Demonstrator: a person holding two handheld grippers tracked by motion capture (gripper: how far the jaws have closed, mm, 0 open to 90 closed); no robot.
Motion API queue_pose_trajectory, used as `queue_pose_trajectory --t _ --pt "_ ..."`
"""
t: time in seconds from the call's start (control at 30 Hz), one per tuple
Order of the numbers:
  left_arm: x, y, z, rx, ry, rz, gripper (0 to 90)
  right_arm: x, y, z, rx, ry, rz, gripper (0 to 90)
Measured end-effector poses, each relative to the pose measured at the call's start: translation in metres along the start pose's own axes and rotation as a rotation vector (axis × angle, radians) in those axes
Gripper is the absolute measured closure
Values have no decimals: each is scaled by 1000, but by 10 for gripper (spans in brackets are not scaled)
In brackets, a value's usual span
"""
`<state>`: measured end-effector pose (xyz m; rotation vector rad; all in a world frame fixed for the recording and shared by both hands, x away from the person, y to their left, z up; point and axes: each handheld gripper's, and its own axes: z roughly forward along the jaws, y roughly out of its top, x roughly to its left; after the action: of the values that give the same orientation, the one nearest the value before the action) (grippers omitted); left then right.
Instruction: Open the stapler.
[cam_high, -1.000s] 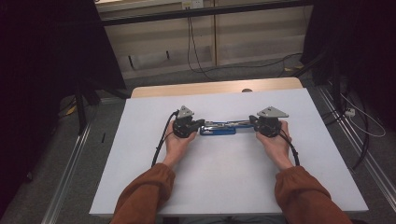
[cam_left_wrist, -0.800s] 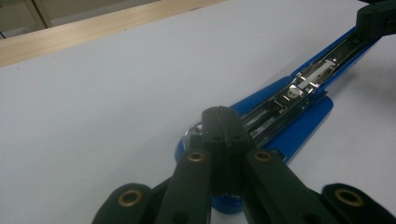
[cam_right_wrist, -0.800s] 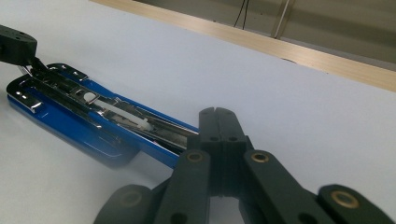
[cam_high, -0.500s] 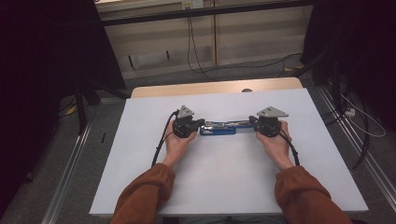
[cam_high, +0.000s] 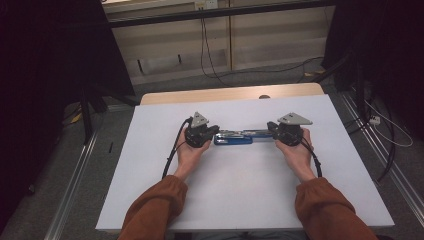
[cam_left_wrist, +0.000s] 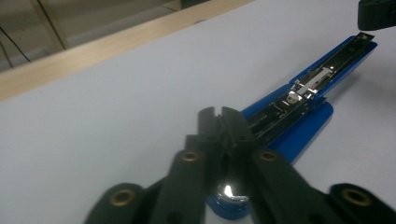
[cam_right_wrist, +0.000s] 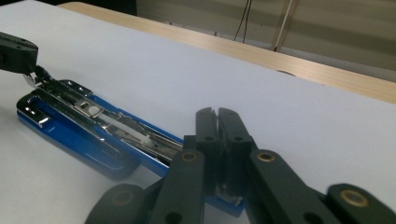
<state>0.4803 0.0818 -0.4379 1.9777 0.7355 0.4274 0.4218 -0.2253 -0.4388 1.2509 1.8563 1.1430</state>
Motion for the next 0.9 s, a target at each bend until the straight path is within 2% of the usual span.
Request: queue_pose_trajectory --t 0.2,0.27,0.3,0.33,0.37,0.4,0.43,0.47,0.5,0.53,0.57,0.63,0.7,0.77,0.83,0.9 --pt "-1 0 1 -5 -16 -46 736 -2 2 -1 -15 18 16 824" --pt "0 0 1 -12 -11 -47 673 -3 2 -1 -25 13 21 784" --pt "0 1 0 -15 -11 -52 576 -3 2 -1 -38 19 35 727" --pt "0 1 -1 -20 -13 -52 576 -3 2 -1 -38 19 35 727" --pt "1 2 -1 -21 -5 -52 540 -3 2 -2 -41 17 37 684" --pt "2 2 -3 -27 2 -61 444 -3 3 -2 -49 20 43 611" --pt "2 2 -3 -27 2 -61 398 -3 3 -2 -49 20 43 611" --pt "3 2 -3 -33 -3 -83 398 -3 3 -2 -53 28 46 590" --pt "4 2 -3 -34 -5 -94 335 -3 3 -2 -55 42 49 540" --pt "6 2 -4 -36 -5 -111 308 -3 4 -2 -53 49 51 522" --pt "7 2 -4 -38 -3 -124 268 -2 4 -2 -59 89 55 514" --pt "8 2 -4 -30 11 -132 183 -1 4 -1 -59 99 51 398" --pt "9 2 -5 -25 22 -136 122 0 4 1 -53 102 68 269" --pt "9 2 -7 -16 19 -137 76 0 3 2 -46 85 69 142" --pt "10 3 -9 -17 5 -150 54 0 3 1 -53 85 84 119" --pt "10 5 -12 -22 13 -130 46 -1 3 0 -62 91 85 87"
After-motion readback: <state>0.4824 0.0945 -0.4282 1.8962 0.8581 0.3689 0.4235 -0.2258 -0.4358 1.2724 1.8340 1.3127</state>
